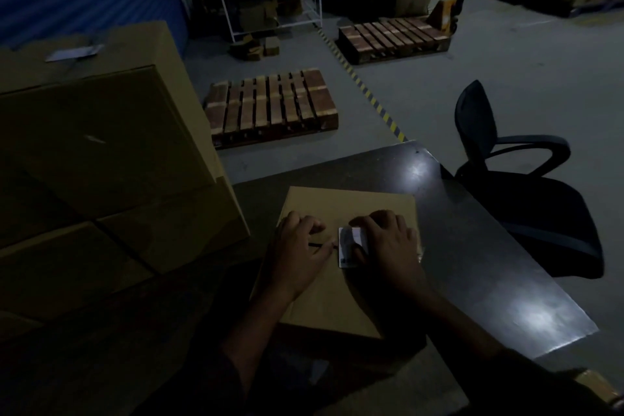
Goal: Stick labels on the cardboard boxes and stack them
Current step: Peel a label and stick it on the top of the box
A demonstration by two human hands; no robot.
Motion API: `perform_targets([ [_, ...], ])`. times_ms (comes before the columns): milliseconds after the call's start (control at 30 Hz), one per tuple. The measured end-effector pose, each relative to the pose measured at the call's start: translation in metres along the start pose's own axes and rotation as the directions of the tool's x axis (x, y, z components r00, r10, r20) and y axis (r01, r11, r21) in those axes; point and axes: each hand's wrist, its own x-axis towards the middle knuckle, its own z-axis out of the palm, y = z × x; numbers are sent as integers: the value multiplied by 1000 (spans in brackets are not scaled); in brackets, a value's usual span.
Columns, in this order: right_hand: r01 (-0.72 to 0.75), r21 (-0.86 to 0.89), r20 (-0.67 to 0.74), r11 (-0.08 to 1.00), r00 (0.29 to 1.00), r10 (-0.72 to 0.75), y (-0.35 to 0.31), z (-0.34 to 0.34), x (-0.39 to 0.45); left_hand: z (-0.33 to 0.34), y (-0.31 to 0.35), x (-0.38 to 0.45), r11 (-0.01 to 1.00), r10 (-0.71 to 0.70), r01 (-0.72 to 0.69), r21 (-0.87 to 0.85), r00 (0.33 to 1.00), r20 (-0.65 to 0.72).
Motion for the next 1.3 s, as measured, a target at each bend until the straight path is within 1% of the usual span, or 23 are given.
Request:
perform_targets([
  [100, -5, 11, 17, 1000, 1000, 4, 0, 0, 1, 1, 0, 0, 1000, 4, -4, 10, 1000, 6],
  [167, 2, 64, 6, 998, 1000, -3, -1, -3, 1, 1, 1, 0, 1000, 4, -4, 28, 1000, 5],
  [200, 4, 98, -11, 995, 1000, -3, -1, -6, -1, 0, 2, 0, 999, 1, -1, 46, 1000, -16],
  [233, -11, 138, -30, 990, 999, 15, 0, -8, -6, -1, 2, 1, 997, -18, 21, 71, 999, -45],
  [300, -79, 180, -70, 981, 993, 93, 2, -12, -23, -3, 2, 4, 988, -102, 112, 104, 990, -100],
  [367, -134, 133, -119, 982, 982, 150, 2, -15, -48, -4, 1, 5, 976, -183, 197, 96, 974, -137],
  [400, -142, 109, -128, 984, 980, 155, 0, -16, -60, -5, 2, 6, 968, -228, 239, 81, 965, -128],
  [500, -95, 46, -78, 994, 992, 98, -1, -13, -80, -7, 5, 10, 936, -349, 350, 19, 936, -40],
  [567, -56, 30, -86, 998, 995, 58, 2, -14, -80, -9, 4, 15, 930, -366, 366, -21, 930, -20],
  [667, -19, 40, -62, 999, 998, 22, 12, -21, -66, -9, 3, 10, 921, -389, 387, -44, 920, -51],
  [733, 15, 27, -13, 1000, 1000, -15, 25, -22, -51, -7, 7, -1, 898, -440, 434, -76, 894, -89],
  [800, 80, 23, 29, 997, 996, -81, 41, -24, -33, -4, 15, -19, 870, -491, 476, -131, 860, -141],
  [900, 140, 44, 75, 989, 987, -144, 56, -30, -12, 1, 20, -48, 849, -521, 478, -227, 831, -197],
  [967, 123, 58, 57, 991, 990, -126, 60, -32, -3, 5, 28, -66, 848, -525, 490, -201, 829, -192],
  [1033, 47, 76, 21, 996, 999, -49, 57, -32, 1, 6, 36, -76, 861, -508, 490, -133, 832, -221],
  [1100, -44, 86, 13, 995, 999, 43, 46, -26, -2, 2, 42, -76, 903, -417, 429, -23, 863, -284],
  [1167, -74, 74, -39, 994, 996, 77, 31, -17, -7, 0, 42, -69, 946, -299, 324, 28, 902, -312],
  [1233, -78, 73, -99, 994, 991, 85, 17, -10, -10, -1, 43, -58, 979, -193, 205, 19, 945, -265],
  [1300, -92, 45, -114, 995, 989, 96, 11, -4, -11, 1, 44, -41, 994, -106, 109, 21, 986, -127],
])
